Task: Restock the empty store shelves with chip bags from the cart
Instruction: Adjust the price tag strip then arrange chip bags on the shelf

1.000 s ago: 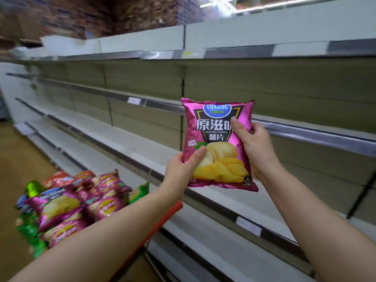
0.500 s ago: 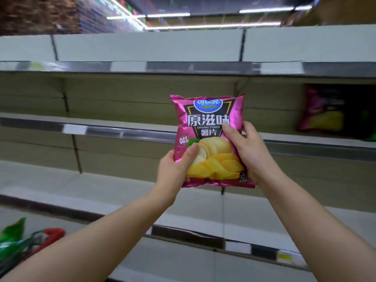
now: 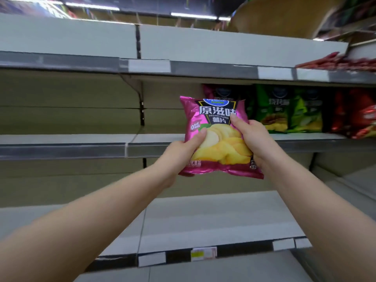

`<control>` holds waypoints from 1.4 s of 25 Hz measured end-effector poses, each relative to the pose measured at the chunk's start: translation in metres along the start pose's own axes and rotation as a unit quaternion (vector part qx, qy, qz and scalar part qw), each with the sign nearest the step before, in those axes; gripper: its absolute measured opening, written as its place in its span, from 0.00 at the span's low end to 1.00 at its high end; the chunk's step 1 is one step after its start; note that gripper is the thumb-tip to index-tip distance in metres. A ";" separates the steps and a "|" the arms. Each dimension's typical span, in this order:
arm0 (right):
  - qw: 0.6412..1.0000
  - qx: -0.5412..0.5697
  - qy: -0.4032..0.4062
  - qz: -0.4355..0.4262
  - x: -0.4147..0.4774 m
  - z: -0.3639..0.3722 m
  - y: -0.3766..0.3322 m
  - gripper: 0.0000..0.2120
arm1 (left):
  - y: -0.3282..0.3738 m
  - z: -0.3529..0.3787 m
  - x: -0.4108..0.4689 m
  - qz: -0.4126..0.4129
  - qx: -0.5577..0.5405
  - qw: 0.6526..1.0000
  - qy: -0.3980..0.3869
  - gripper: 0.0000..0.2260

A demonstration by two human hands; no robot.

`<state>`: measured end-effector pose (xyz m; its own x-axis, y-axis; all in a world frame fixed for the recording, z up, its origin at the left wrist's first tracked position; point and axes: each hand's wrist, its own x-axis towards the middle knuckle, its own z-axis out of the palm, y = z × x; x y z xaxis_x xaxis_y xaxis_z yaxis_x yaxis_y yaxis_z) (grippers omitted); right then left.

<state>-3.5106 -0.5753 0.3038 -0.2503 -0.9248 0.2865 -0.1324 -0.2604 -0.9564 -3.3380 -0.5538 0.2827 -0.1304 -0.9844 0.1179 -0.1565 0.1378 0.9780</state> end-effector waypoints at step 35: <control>0.973 -0.226 0.003 -0.049 0.228 -0.023 0.028 0.20 | 0.021 0.056 0.238 -0.043 0.125 0.990 -0.050 0.13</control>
<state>-3.5933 -0.7867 0.3440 -0.2216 -0.8996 0.3763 -0.5637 -0.1967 -0.8022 -3.4270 -0.7790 0.3219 -0.1994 -0.9799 0.0061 -0.4077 0.0886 0.9088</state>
